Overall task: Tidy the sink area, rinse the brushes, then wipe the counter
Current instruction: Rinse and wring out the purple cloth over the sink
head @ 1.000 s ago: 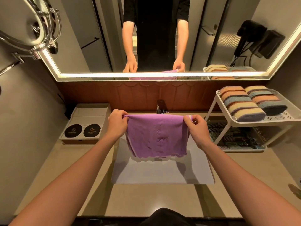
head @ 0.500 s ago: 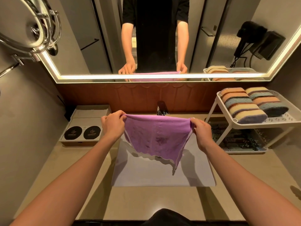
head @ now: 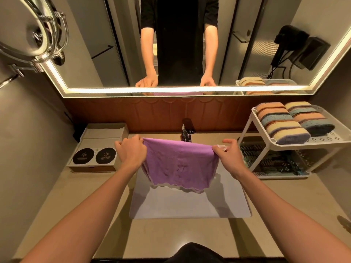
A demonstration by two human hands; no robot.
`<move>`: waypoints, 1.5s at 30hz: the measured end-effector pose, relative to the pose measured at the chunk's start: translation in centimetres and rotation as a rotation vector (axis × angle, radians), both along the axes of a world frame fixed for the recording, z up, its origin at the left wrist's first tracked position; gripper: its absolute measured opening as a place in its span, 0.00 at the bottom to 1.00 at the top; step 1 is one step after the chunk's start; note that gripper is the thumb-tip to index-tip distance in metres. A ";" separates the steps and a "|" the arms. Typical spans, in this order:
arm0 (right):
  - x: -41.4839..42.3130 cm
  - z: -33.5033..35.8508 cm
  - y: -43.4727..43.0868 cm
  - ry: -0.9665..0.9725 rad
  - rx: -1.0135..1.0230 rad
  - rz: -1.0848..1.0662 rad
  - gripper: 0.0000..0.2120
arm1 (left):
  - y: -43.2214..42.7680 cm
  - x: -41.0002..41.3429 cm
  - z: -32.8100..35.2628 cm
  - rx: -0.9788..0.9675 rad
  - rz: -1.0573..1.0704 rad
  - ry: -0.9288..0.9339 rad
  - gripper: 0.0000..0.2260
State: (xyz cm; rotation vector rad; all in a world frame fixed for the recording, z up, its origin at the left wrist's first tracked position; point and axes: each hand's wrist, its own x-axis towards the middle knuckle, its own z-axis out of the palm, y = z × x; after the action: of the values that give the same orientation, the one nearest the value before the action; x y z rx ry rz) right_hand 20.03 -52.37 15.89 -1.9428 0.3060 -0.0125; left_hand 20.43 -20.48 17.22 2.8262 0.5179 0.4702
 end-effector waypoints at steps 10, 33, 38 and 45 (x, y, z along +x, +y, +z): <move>-1.5 -0.6 5.9 0.029 0.212 0.139 0.03 | -9.3 -1.4 -1.2 -1.046 -0.070 0.375 0.06; -1.8 0.3 4.6 -0.126 -0.034 0.305 0.06 | -10.0 -2.3 -0.5 -1.321 0.013 0.456 0.14; -1.7 2.2 4.1 -0.212 -0.095 0.319 0.08 | -8.3 -1.8 -2.0 -1.092 -0.128 0.341 0.14; -1.9 3.0 3.7 -0.290 -0.097 0.288 0.08 | -9.2 -2.0 -2.3 -1.328 -0.102 0.436 0.19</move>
State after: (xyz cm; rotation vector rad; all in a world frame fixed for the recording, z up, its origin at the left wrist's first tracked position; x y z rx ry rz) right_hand 18.15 -48.63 18.85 -2.0331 -0.1696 -0.1212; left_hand 18.47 -29.71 14.93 1.6079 0.4788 -0.4184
